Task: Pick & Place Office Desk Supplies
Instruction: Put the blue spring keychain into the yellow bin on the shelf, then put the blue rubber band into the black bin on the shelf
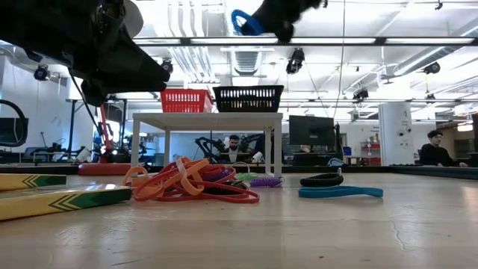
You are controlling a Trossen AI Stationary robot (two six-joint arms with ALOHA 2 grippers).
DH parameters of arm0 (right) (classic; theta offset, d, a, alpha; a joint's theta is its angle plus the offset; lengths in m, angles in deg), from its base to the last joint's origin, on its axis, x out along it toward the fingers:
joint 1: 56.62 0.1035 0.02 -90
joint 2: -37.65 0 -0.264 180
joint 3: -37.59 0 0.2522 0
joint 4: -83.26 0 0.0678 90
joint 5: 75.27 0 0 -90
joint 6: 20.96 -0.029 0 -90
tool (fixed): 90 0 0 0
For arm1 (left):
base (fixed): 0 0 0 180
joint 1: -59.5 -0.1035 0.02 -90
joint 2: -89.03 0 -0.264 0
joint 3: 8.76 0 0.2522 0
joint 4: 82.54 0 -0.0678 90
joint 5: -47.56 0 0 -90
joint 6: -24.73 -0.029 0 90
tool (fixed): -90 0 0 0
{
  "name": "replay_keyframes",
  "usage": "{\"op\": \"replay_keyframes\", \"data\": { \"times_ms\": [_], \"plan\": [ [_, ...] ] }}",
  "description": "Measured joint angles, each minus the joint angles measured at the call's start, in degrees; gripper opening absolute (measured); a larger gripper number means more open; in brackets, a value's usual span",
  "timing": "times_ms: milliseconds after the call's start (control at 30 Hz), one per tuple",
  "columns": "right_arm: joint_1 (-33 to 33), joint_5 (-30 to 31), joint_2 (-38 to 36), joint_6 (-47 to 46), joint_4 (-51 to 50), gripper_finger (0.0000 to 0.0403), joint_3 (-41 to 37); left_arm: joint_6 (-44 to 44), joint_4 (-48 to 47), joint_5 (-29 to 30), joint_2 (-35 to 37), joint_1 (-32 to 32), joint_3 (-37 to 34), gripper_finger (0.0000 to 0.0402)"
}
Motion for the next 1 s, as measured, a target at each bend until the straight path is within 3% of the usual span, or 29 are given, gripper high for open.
{"op": "replay_keyframes", "data": {
  "times_ms": [133, 400, 667, 1000],
  "plan": [
    [-7.9, 1.9, 6.3, 2.5, -3.1, 0.0023, 10.3, 0.0, 0.0, 0.0, 0.0, -0.1, 0.0, 0.0122],
    [-21.4, 18.2, 21.1, 5.4, -17.9, 0.0023, 27.4, 0.8, 0.0, 0.0, 0.0, -0.1, 0.0, 0.0122],
    [-24.3, 18.1, 31.4, 6.4, -32.6, 0.0038, 38.6, 1.5, 0.0, 0.0, 0.0, -0.1, 0.0, 0.0122],
    [-23.2, 13.8, 34.7, 6.2, -34.1, 0.0112, 43.8, 1.7, 0.0, 0.0, 0.0, -0.1, 0.0, 0.0122]
  ]
}}
